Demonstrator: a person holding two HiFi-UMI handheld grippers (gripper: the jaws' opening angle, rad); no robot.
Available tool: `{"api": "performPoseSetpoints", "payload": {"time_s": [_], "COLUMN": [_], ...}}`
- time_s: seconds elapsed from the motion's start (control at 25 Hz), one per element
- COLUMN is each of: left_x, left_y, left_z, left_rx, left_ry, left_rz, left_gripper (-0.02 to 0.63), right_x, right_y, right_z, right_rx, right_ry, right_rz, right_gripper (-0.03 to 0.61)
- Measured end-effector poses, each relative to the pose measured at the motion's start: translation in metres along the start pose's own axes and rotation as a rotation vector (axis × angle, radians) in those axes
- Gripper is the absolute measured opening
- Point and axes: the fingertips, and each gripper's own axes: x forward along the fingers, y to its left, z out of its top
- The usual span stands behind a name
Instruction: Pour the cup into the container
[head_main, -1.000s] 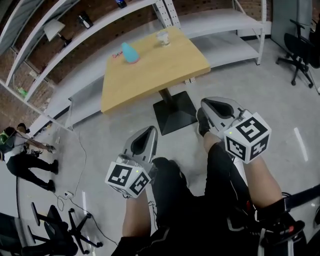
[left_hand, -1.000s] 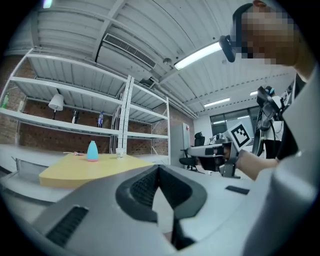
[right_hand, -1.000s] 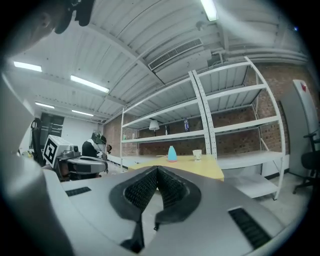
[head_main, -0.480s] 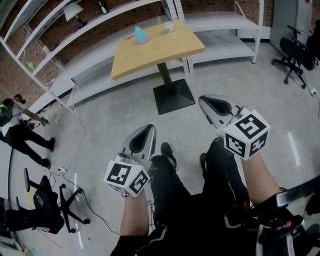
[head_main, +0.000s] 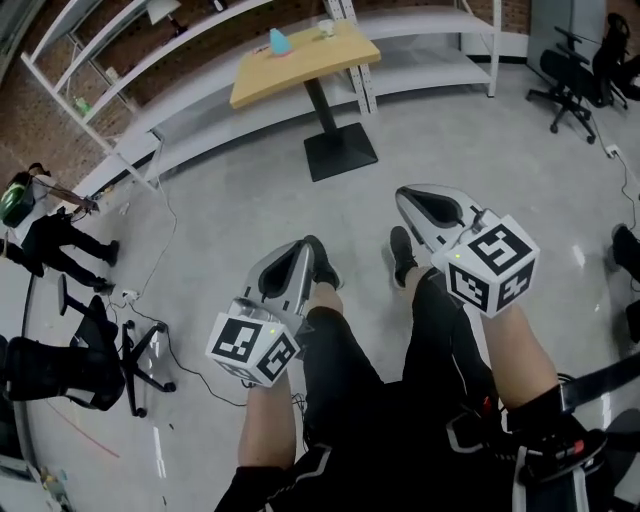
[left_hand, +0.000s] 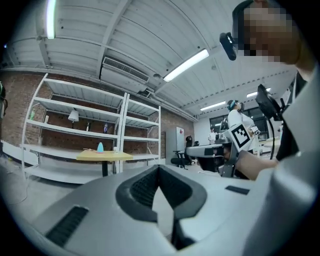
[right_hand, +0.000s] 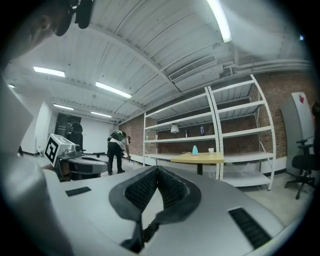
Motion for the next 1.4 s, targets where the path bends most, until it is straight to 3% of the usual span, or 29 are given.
{"api": "performPoseSetpoints", "payload": {"time_s": [0.36,0.64,1.4], "left_x": [-0.155,-0.247,-0.392], "left_y": [-0.167,-0.257,-0.377], "left_z": [-0.007,-0.014,-0.038], "left_rx": [0.013,0.016,-0.018], "left_ry": [0.0,0.002,0.03], "left_rz": [-0.037,-0.052,-0.066], "left_gripper": [0.002,0.002,0.002], "right_x": [-0.194,-0.303,-0.453], "right_y": [0.126,0.201,0.31], "right_z": [-0.009,-0.016,-0.049], "right_rx": [-0.005,-0.003,0.07], "right_ry": [-0.008,-0.007,0.024], "right_rz": [-0.012,-0.022,-0.072], "right_gripper": [0.002,0.002,0.002]}}
